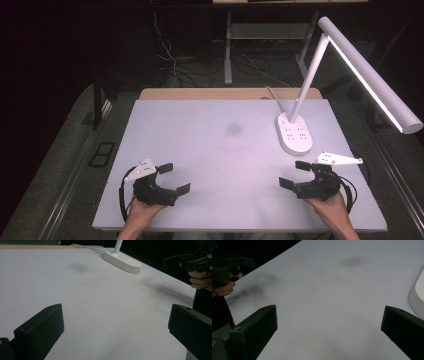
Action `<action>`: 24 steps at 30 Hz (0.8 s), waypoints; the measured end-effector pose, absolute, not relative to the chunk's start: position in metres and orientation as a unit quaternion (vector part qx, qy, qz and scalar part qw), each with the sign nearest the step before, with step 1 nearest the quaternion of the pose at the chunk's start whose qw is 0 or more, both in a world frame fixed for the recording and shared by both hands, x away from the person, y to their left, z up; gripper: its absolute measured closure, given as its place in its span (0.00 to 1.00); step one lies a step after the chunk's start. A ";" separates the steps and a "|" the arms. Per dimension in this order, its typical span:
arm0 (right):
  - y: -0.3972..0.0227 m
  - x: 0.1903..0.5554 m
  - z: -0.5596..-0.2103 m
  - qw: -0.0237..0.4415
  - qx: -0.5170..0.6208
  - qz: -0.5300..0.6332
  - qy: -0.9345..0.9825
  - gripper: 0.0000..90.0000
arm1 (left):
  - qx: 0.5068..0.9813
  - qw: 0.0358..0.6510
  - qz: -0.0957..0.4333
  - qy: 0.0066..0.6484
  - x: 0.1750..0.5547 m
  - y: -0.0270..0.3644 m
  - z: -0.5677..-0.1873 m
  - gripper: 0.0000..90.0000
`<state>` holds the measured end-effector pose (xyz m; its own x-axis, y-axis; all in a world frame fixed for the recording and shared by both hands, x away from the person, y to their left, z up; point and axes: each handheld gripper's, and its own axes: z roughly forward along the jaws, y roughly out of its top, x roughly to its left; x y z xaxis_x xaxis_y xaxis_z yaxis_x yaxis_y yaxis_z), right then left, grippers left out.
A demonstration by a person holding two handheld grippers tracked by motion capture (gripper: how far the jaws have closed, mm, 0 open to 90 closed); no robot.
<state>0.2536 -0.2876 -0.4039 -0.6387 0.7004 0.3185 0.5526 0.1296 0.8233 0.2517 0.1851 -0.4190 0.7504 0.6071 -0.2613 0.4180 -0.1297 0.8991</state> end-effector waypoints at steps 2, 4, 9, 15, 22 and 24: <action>-0.288 0.254 -0.404 0.070 0.420 0.509 0.748 0.01 | 0.746 0.564 0.084 0.343 0.251 0.185 -0.419 0.00; -0.289 0.254 -0.404 0.069 0.421 0.508 0.748 0.01 | 0.746 0.564 0.084 0.344 0.251 0.185 -0.419 0.00; -0.290 0.254 -0.404 0.065 0.422 0.508 0.748 0.01 | 0.744 0.566 0.085 0.344 0.251 0.186 -0.419 0.00; -0.291 0.254 -0.404 0.059 0.424 0.506 0.749 0.01 | 0.743 0.567 0.086 0.346 0.251 0.186 -0.419 0.00; -0.293 0.253 -0.402 0.055 0.427 0.505 0.748 0.01 | 0.744 0.566 0.087 0.344 0.250 0.186 -0.418 0.00; -0.293 0.253 -0.401 0.054 0.427 0.505 0.748 0.01 | 0.743 0.567 0.088 0.346 0.250 0.186 -0.418 0.00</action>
<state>0.2528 -0.2932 -0.4014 -0.6298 0.6938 0.3493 0.5838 0.1261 0.8021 0.2499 0.1864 -0.4183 0.7455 0.6135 -0.2607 0.4134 -0.1187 0.9028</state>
